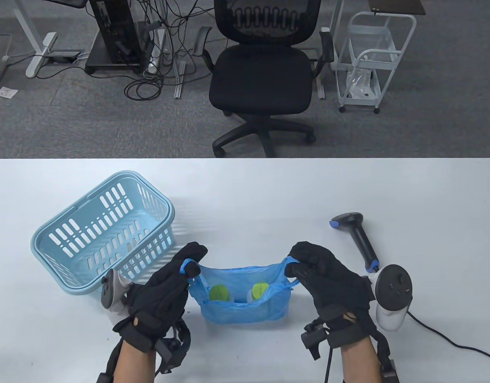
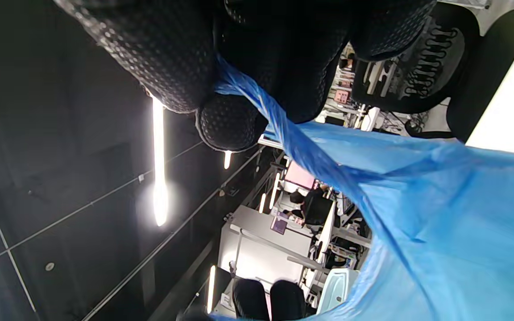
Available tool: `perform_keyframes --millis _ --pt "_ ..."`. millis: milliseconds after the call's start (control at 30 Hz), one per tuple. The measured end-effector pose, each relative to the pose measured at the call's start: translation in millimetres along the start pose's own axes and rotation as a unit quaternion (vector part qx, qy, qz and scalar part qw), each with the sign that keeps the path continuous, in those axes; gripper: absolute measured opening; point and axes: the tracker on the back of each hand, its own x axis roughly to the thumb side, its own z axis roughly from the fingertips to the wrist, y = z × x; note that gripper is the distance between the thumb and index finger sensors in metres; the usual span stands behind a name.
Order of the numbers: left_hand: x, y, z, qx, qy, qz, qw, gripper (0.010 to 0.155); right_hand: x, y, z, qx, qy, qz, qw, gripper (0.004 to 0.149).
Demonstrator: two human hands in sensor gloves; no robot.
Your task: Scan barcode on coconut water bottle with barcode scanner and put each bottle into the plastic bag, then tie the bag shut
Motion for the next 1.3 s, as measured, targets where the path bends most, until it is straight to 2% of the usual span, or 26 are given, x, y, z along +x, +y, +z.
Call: perform_keyframes --millis 67,200,267,333,467,533,633,733,800,867,967,1033,1100,1233,1300 --pt "3.9 -9.1 -7.8 -0.023 -0.011 -0.085 0.996 0.053 4.2 7.5 -4.2 0.009 -0.004 0.012 1.000 0.040" --pt "9.3 -23.3 -20.5 -0.018 -0.024 -0.189 0.982 0.063 14.6 18.1 -15.1 0.045 -0.018 0.065 0.997 0.040" --pt "9.6 -29.0 -26.7 -0.034 -0.010 -0.241 0.970 0.071 22.7 23.6 -20.7 0.059 -0.033 0.103 0.992 0.039" --pt "9.7 -36.5 -32.9 -0.058 0.009 -0.311 0.949 0.084 32.8 32.4 -26.5 0.089 -0.051 0.147 0.984 0.038" --pt "2.7 -54.2 -39.3 -0.133 0.044 -0.375 0.916 0.105 47.3 51.8 -33.0 0.140 -0.090 0.222 0.961 0.039" --pt "-3.1 -60.0 -39.9 -0.147 0.050 -0.381 0.911 0.109 49.4 61.8 -32.3 0.171 -0.101 0.241 0.950 0.039" --pt "-8.5 -61.6 -40.6 -0.145 0.057 -0.380 0.912 0.104 48.9 76.8 -31.3 0.220 -0.125 0.244 0.936 0.040" --pt "-14.9 -61.2 -38.7 -0.136 0.066 -0.366 0.918 0.078 46.3 84.8 -32.0 0.225 -0.138 0.251 0.931 0.040" --pt "-19.1 -55.8 -36.2 -0.119 0.064 -0.340 0.931 0.054 41.7 84.2 -33.2 0.229 -0.137 0.245 0.932 0.041" --pt "-22.2 -51.2 -33.8 -0.110 0.064 -0.318 0.940 0.044 39.5 76.9 -33.6 0.210 -0.132 0.240 0.939 0.043" --pt "-27.1 -46.8 -32.4 -0.110 0.067 -0.283 0.950 0.043 35.3 58.9 -33.7 0.147 -0.109 0.294 0.938 0.047" --pt "-30.3 -45.1 -32.2 -0.111 0.069 -0.258 0.957 0.042 27.2 49.2 -35.4 0.129 -0.094 0.318 0.935 0.049" --pt "-33.2 -43.6 -31.9 -0.114 0.072 -0.238 0.962 0.042 19.5 47.8 -36.8 0.158 -0.075 0.329 0.928 0.048" --pt "-36.4 -42.3 -32.3 -0.125 0.079 -0.214 0.966 0.043 11.9 59.6 -39.9 0.209 -0.073 0.316 0.923 0.046" --pt "-35.4 -41.2 -31.4 -0.128 0.083 -0.223 0.963 0.044 11.5 62.1 -40.1 0.198 -0.078 0.338 0.917 0.042"
